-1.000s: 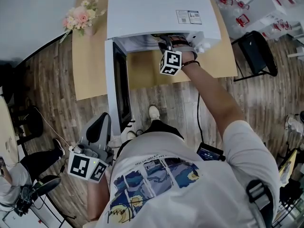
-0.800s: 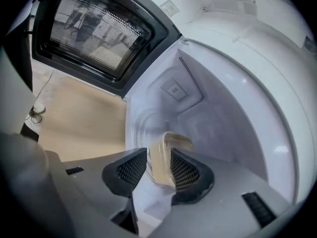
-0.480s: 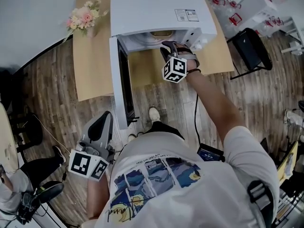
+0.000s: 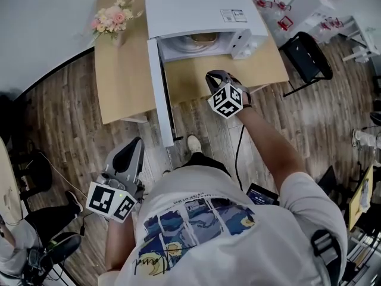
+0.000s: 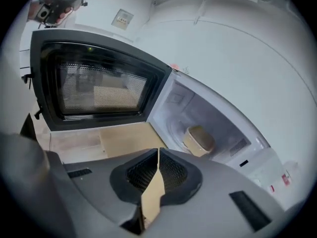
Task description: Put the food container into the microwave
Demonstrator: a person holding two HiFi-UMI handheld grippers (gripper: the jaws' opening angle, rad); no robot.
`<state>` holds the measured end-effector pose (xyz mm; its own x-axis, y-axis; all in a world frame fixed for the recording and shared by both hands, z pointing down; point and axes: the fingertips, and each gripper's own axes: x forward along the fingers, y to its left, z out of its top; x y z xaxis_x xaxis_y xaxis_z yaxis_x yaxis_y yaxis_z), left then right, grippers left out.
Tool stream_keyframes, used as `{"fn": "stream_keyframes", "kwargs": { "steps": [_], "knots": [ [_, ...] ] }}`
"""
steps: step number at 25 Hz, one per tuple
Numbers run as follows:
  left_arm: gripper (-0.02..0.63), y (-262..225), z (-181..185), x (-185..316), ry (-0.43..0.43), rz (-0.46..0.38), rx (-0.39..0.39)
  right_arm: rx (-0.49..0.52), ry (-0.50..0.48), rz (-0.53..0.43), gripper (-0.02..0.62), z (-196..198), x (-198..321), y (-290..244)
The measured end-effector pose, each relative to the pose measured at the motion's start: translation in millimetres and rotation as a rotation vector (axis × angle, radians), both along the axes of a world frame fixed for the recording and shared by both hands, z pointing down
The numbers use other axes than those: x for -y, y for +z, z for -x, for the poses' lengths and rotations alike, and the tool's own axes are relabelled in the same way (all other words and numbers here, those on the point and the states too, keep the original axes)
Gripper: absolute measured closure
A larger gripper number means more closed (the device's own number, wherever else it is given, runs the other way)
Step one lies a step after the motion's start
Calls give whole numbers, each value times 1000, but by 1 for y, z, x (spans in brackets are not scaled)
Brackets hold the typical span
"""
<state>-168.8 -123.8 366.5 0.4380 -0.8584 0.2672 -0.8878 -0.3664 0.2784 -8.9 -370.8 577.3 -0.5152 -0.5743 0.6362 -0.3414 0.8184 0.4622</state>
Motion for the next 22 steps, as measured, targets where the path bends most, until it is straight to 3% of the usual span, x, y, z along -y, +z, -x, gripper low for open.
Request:
{"fn": "stream_keyframes", "kwargs": {
  "steps": [6,13,22],
  "knots": [
    [598,1,10,-25,56,-19,-11,72,75,98,584,-3,-56,-6],
    [598,-1,21,-62,99,-42,-14,274,166,270,586,4,-127,-32],
    [598,17,46,-123,102,-25,-47,420,170,387,588,24,-228,-74]
  ]
}}
